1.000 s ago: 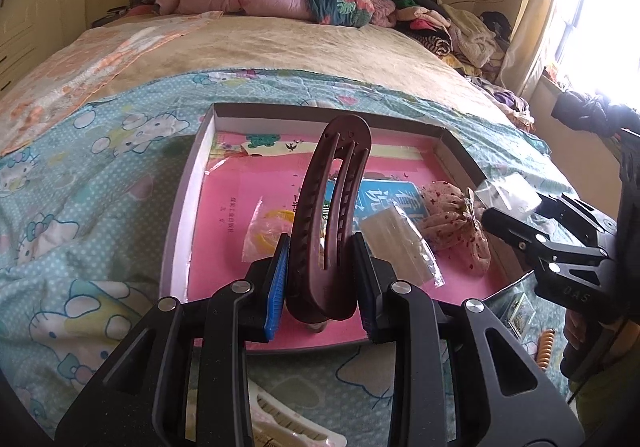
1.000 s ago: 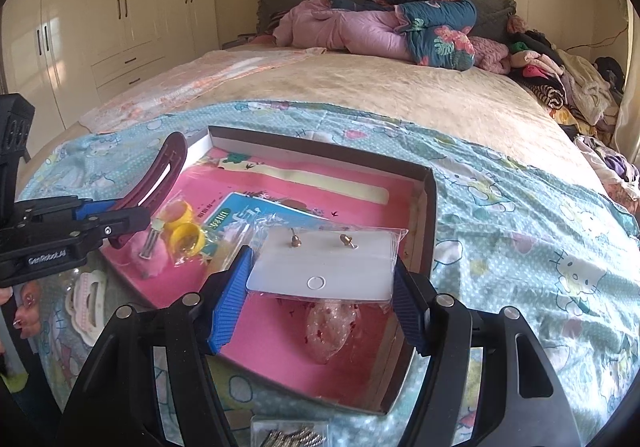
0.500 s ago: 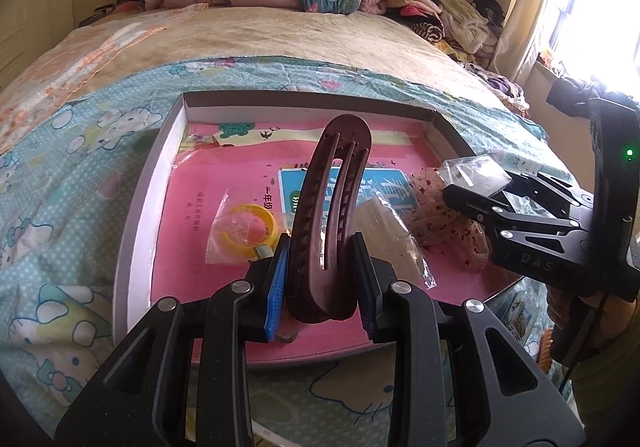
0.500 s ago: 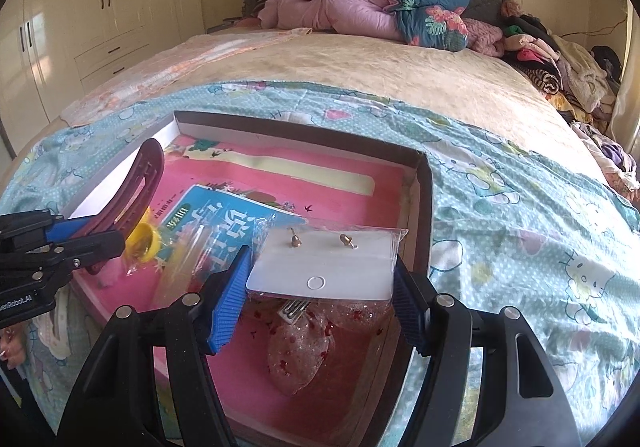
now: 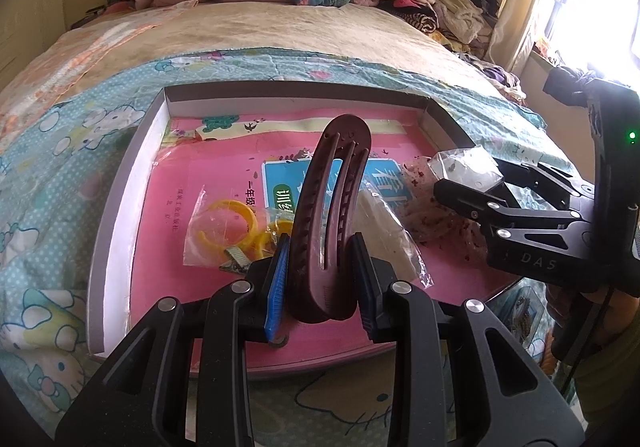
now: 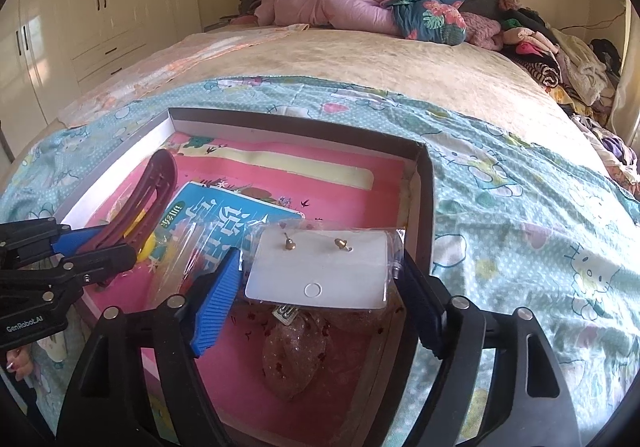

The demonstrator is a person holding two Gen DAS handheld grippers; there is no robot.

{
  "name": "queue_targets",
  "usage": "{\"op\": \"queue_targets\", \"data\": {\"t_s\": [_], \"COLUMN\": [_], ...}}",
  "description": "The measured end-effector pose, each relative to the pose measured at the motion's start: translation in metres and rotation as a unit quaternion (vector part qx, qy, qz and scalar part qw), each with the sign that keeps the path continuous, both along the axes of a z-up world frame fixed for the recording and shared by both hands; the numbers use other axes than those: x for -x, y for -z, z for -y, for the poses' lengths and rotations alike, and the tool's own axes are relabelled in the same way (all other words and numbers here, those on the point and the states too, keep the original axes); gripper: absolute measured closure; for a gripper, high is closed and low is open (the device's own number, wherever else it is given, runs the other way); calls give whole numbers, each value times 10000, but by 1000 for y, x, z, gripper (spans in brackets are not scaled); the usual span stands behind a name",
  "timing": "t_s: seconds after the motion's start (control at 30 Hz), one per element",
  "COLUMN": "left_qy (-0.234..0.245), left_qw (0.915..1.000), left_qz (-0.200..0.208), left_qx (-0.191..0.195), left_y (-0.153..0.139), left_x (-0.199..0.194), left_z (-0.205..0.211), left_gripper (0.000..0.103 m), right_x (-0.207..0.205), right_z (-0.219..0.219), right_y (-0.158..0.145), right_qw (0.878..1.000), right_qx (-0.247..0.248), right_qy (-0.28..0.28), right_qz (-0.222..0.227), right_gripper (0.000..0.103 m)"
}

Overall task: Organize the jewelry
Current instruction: 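Lower both items into the box and open both tools, then withdraw both open tools from the box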

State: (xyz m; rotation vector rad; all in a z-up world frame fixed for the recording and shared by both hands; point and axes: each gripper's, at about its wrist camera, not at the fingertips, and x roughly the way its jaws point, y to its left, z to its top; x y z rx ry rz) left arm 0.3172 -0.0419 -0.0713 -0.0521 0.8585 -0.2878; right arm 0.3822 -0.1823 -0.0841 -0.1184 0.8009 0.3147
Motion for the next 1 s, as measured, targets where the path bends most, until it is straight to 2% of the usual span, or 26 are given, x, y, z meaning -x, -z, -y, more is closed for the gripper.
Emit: {"op": "queue_targets", "data": {"t_s": [0.2, 0.27, 0.57, 1.0], "left_qy": [14, 17, 43, 1], "left_qw": [10000, 10000, 10000, 9998], "left_qz": [-8, -11, -5, 202], "left_qx": [-17, -20, -78, -39], "left_y": [1, 1, 1, -15], "left_x": [1, 0, 4, 16], "left_z": [0, 1, 6, 5], "left_gripper": [81, 81, 80, 66], "right_x": [9, 13, 29, 54], "right_z": [8, 11, 25, 31], "right_y": [-5, -8, -15, -38], "right_qw": [9999, 9998, 9994, 9982], "right_qx": [-34, -21, -53, -152], "right_qy": [57, 98, 228, 274], "right_qz": [100, 171, 259, 506], "right_gripper": [24, 18, 17, 14]}}
